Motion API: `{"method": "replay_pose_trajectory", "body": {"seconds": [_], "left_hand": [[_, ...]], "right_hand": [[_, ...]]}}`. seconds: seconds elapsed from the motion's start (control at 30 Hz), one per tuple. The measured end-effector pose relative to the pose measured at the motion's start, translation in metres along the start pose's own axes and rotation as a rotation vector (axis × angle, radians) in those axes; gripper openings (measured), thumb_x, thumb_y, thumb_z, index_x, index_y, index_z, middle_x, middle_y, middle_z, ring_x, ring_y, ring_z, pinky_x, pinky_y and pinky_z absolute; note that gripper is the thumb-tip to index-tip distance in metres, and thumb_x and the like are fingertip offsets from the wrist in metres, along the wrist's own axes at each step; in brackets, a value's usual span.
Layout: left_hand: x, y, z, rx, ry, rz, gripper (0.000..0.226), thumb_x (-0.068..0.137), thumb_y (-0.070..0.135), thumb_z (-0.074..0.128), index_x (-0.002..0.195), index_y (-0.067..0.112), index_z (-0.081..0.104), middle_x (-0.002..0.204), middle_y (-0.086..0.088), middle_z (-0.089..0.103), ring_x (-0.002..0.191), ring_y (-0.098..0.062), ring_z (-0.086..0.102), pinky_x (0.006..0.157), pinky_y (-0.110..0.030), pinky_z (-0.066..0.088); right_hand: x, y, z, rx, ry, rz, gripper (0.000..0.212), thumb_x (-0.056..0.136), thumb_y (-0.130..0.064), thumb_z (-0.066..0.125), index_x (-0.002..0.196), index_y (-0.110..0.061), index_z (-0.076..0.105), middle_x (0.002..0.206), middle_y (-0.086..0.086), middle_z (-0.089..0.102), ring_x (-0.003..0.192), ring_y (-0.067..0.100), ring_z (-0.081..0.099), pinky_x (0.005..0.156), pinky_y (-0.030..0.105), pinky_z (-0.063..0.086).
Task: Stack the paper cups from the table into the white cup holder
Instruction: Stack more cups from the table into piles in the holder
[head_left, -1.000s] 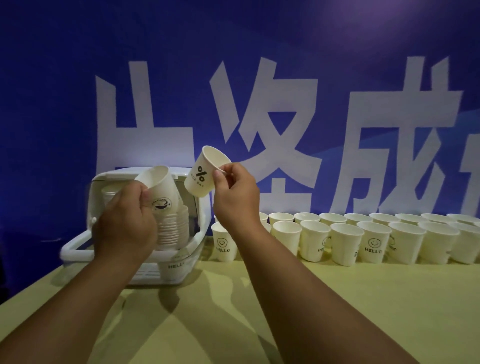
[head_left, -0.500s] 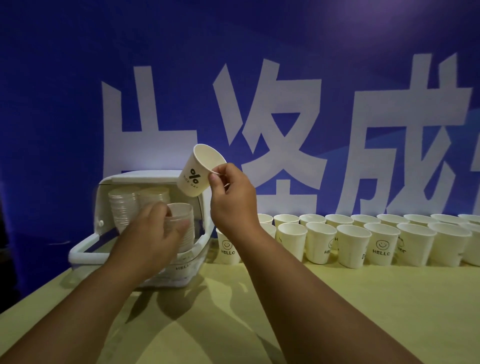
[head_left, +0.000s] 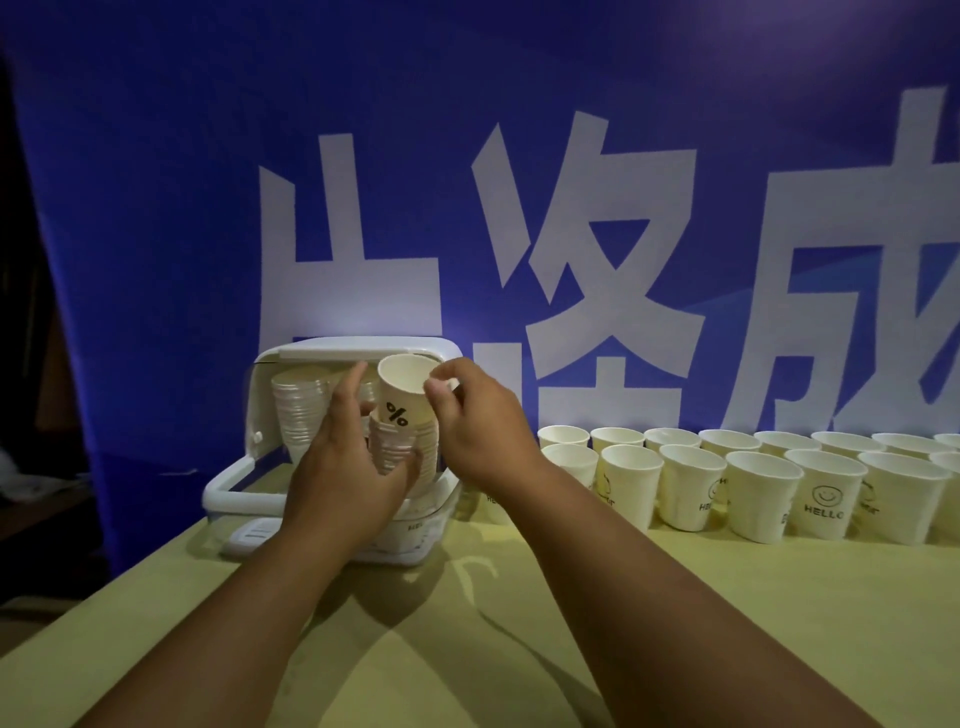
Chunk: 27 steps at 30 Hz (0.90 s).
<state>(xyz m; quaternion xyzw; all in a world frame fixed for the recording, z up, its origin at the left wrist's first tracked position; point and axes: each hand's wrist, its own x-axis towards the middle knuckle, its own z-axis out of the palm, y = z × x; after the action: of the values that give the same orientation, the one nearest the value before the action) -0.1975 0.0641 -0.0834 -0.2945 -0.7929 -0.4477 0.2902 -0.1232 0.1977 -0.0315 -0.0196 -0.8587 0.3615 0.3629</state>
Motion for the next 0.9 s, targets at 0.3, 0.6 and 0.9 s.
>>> {"method": "replay_pose_trajectory", "body": {"seconds": [0.3,0.6,0.9], "left_hand": [[0.003,-0.012,0.005,0.062,0.031,-0.062,0.056,0.099,0.045,0.056,0.150,0.024,0.045,0.144,0.002,0.048,0.121,-0.024,0.056,0.089,-0.044,0.058],[0.002,-0.010,0.003,0.084,0.060,-0.081,0.046,0.105,0.046,0.041,0.145,0.025,0.052,0.137,0.001,0.059,0.116,-0.021,0.060,0.086,-0.046,0.060],[-0.013,0.043,0.020,0.115,0.137,0.164,0.017,0.098,0.026,0.056,0.081,0.023,0.058,0.069,0.007,0.056,0.063,-0.015,0.054,0.052,-0.033,0.049]], "right_hand": [[-0.009,0.018,0.026,-0.184,-0.196,-0.029,0.036,0.103,-0.025,0.053,0.138,-0.025,0.046,0.132,0.003,0.059,0.117,0.023,0.058,0.097,0.038,0.051],[-0.015,0.023,0.026,-0.089,-0.172,0.023,0.057,0.102,-0.023,0.054,0.154,-0.030,0.031,0.143,0.000,0.057,0.123,0.021,0.059,0.096,0.033,0.050],[-0.012,0.042,-0.009,-0.149,0.121,0.148,0.012,0.097,-0.026,0.062,0.097,-0.020,0.072,0.083,-0.006,0.068,0.072,0.009,0.062,0.070,0.022,0.055]]}}
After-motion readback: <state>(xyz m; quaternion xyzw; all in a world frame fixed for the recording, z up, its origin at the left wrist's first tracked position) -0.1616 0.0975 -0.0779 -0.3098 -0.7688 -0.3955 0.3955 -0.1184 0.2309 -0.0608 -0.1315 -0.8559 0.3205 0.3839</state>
